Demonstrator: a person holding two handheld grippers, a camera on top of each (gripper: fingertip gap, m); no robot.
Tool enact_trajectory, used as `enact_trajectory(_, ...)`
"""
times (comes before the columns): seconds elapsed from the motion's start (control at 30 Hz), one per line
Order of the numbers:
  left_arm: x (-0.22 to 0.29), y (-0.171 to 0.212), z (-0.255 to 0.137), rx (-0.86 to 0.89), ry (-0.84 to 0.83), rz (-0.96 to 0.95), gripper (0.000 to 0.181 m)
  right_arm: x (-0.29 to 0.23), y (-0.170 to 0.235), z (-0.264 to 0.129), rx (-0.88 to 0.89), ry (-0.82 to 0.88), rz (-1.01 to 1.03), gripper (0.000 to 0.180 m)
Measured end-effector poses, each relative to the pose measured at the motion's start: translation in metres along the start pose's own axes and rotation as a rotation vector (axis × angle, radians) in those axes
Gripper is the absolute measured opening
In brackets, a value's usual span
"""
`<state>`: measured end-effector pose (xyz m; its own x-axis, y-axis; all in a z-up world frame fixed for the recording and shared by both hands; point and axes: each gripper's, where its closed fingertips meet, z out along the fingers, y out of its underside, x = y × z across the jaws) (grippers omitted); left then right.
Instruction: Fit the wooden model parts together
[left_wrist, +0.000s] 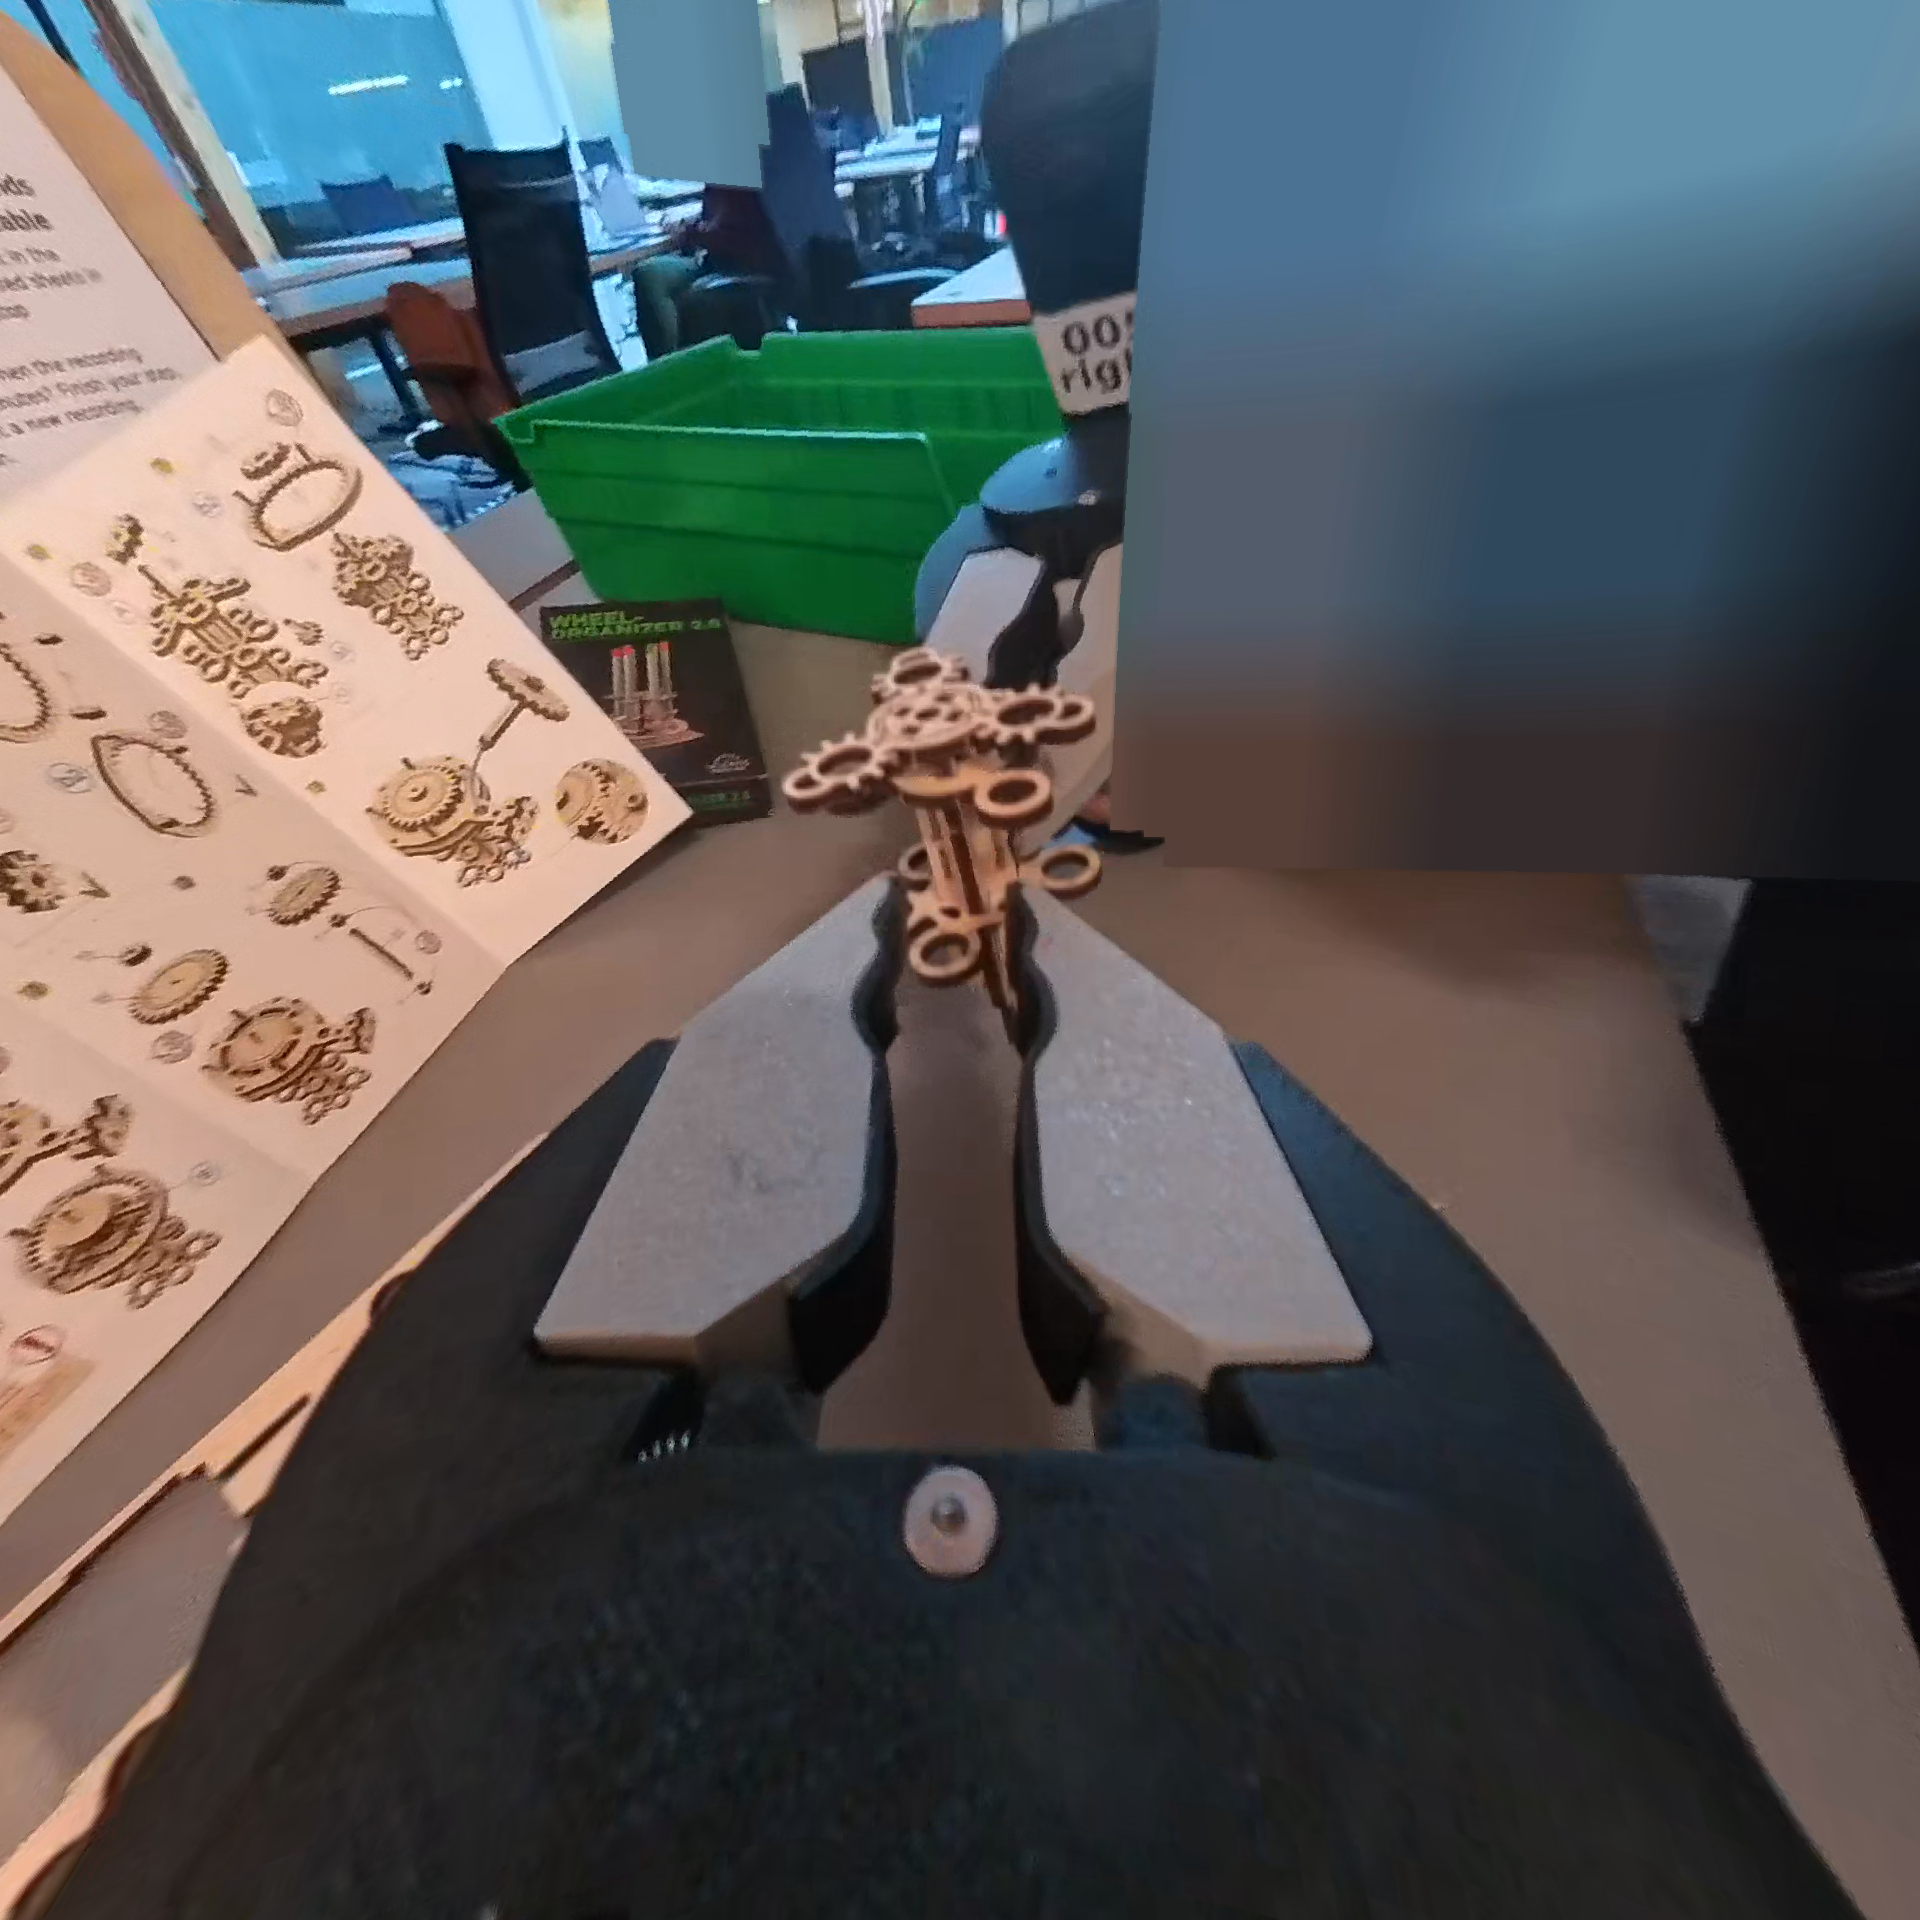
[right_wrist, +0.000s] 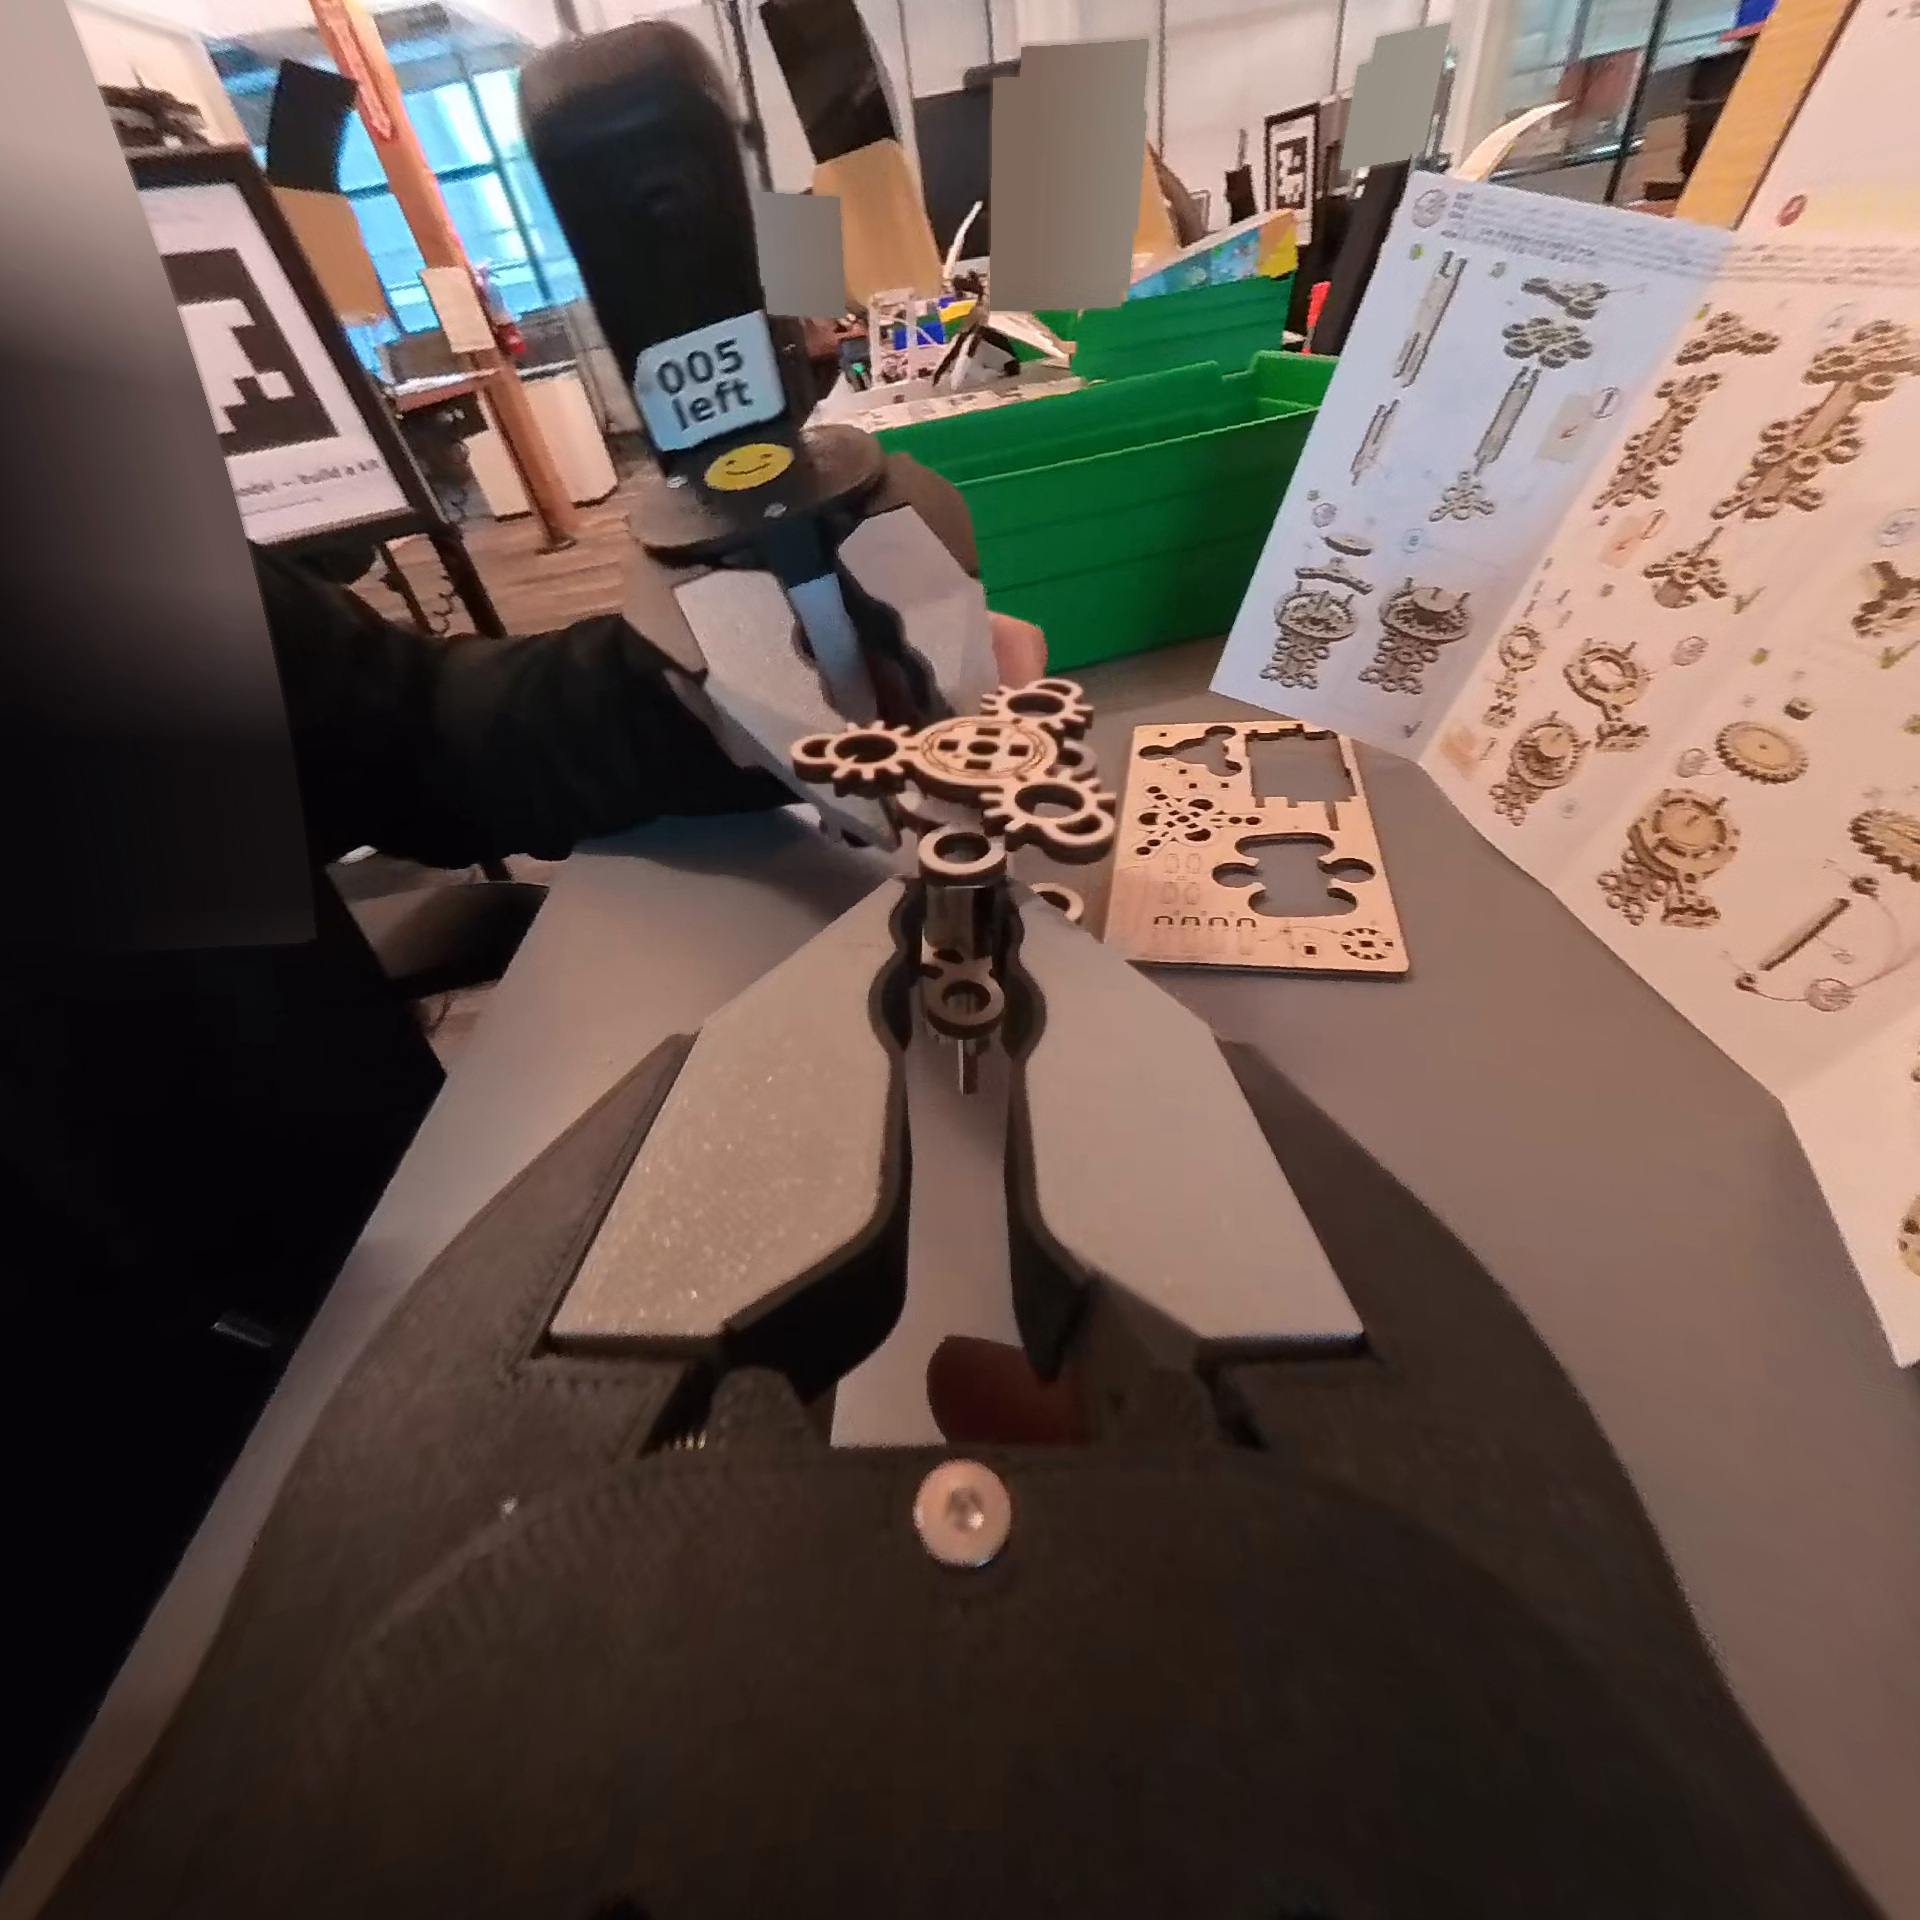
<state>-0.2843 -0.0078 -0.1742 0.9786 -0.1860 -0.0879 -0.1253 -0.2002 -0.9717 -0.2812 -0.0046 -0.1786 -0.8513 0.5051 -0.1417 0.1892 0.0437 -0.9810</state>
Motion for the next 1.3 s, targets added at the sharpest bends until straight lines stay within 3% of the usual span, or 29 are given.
enact_trajectory(0.23, 0.01, -0.002, 0.005, 0.022, 0.084, -0.066, 0.014, -0.007, 0.002, 0.003, -0.013, -0.03, -0.004, 0.009)
enact_trajectory(0.4, 0.012, 0.004, 0.008, -0.007, 0.079, -0.025, 0.002, -0.008, 0.002, 0.003, -0.014, -0.042, 0.006, 0.009)
enact_trajectory(0.77, 0.013, 0.01, 0.008, -0.014, 0.115, -0.042, 0.001, -0.009, 0.007, 0.003, -0.046, -0.045, 0.001, 0.009)
enact_trajectory(1.1, 0.002, 0.019, 0.006, -0.023, 0.126, -0.108, 0.001, 0.0, 0.019, -0.01, -0.192, -0.01, -0.045, 0.04)
enact_trajectory(1.3, -0.006, 0.012, -0.001, 0.037, 0.143, -0.169, 0.0, 0.014, -0.013, -0.032, -0.116, 0.118, -0.106, 0.044)
